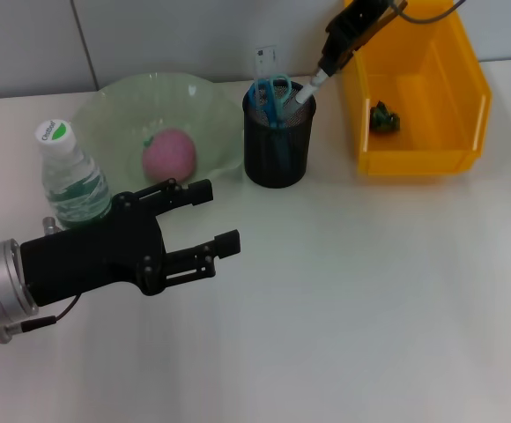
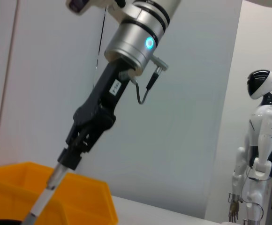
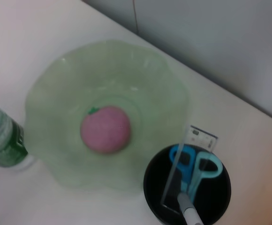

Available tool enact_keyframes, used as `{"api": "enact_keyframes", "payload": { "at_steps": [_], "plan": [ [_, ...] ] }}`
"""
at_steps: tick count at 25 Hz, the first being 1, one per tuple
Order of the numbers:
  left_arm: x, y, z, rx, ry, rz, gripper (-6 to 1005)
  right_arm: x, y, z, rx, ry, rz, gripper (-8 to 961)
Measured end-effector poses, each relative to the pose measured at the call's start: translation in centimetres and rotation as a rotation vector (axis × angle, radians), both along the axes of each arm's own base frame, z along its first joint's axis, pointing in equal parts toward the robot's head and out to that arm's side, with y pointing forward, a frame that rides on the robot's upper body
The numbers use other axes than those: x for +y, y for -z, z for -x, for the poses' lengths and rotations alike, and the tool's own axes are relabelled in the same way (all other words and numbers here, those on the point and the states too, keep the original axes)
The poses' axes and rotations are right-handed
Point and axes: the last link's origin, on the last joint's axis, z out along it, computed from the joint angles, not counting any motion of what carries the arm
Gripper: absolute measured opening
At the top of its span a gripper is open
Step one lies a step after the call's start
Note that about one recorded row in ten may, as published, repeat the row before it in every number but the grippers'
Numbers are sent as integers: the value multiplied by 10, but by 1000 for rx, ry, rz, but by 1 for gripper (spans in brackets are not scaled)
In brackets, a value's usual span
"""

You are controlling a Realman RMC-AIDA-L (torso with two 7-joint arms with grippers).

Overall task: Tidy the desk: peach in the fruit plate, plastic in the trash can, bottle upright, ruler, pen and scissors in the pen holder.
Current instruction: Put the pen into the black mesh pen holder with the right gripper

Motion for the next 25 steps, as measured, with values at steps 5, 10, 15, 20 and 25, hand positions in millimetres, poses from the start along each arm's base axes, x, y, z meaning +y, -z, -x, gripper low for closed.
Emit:
{"api": "enact_keyframes", "payload": {
  "at_steps": [5, 10, 15, 20, 25],
  "plan": [
    [1, 0, -1, -5, 0, -6, 787, -1, 10, -2, -22, -3, 17, 215],
    [1, 0, -2, -8, 3, -7, 787, -1, 17, -1, -25, -12, 13, 220],
    [1, 1, -3, -11, 3, -6, 787, 0, 20, 1, -39, -27, 11, 224],
    [1, 0, -3, -13, 1, -4, 788, 1, 22, 2, -49, -40, 4, 229],
    [1, 0, -3, -15, -3, -1, 788, 1, 24, 3, -70, -43, 3, 233]
  ]
}}
